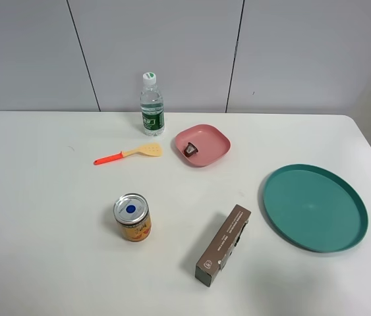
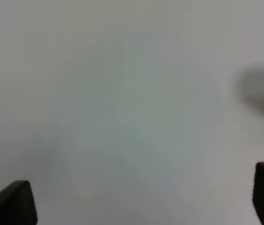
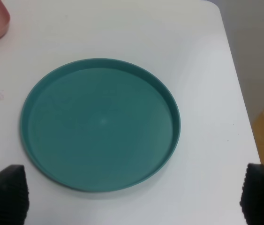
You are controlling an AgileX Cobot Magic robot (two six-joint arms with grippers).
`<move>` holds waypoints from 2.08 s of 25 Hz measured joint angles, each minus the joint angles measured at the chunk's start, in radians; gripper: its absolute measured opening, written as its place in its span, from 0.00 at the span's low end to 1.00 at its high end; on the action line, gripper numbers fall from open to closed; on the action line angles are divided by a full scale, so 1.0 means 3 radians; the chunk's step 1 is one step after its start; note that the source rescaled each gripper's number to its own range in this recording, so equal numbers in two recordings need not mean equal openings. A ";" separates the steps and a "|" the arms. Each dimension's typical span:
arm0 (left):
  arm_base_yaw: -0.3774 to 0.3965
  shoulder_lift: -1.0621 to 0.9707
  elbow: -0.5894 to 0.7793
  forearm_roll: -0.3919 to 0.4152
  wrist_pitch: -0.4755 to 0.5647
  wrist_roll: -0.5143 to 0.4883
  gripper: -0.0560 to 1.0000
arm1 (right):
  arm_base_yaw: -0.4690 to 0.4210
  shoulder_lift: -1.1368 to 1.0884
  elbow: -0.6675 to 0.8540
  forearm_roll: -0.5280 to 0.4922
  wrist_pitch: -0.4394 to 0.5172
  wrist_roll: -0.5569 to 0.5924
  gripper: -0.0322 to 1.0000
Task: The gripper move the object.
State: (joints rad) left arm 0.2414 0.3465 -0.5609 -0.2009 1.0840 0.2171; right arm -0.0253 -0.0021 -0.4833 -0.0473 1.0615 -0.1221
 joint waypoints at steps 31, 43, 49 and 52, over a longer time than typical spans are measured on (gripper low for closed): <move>-0.0161 -0.1000 0.0158 -0.0048 -0.0061 -0.0026 0.83 | 0.0000 0.0000 0.0000 0.0000 0.0000 0.0000 1.00; -0.0203 -0.1166 0.0165 -0.0054 -0.0061 -0.0026 0.83 | 0.0000 0.0000 0.0000 0.0000 0.0000 0.0000 1.00; -0.0203 -0.1166 0.0165 -0.0054 -0.0061 -0.0041 0.83 | 0.0000 0.0000 0.0000 0.0000 0.0000 0.0000 1.00; -0.0203 -0.1166 0.0165 -0.0054 -0.0061 -0.0049 0.87 | 0.0000 0.0000 0.0000 0.0000 0.0000 0.0000 1.00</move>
State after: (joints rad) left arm 0.1804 -0.0032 -0.5116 -0.2171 1.0658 0.2023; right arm -0.0253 -0.0021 -0.4833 -0.0473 1.0615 -0.1221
